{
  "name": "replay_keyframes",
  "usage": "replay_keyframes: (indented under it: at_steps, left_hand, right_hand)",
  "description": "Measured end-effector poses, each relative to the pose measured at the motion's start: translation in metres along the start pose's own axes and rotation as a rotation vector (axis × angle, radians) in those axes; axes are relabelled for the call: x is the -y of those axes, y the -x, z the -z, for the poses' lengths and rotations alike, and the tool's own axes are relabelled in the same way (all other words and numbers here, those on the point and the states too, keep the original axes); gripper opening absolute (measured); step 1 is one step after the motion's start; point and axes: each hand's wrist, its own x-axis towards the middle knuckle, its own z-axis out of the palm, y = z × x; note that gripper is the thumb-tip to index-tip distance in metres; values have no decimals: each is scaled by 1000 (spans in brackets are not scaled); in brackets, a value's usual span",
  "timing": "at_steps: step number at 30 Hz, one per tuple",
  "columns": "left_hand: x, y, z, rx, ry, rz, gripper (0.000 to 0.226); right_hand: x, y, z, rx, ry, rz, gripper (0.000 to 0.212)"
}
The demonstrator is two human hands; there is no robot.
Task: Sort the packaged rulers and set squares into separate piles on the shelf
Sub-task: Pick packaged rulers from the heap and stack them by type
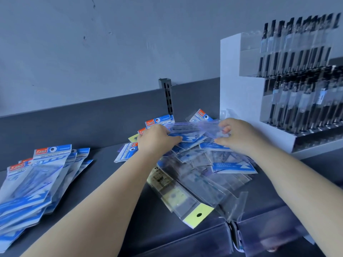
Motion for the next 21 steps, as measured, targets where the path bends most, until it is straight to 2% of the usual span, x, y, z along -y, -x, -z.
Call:
replay_keyframes:
  at_steps: [4,8,10,14,16,21]
  left_hand:
    - [0,-2,3,63,208,35,23]
    - [1,3,16,100,406,110,21]
    - [4,5,25,82,486,144,13]
    - [8,18,43,74,724,153,15]
    - [9,28,54,34,807,148,12]
    - [29,53,86,-147,806,147,14]
  right_hand:
    - [-2,-1,2,-77,-94,20,52]
    - [-3,1,3,-124,-196,19,45]
    - [-2,2,3,-149,-254,24,42]
    - [2,6,6,-167,-309,50,36]
    - [5,9,9,-161,-343,72,38]
    - [20,15,21,-233,-314,183,36]
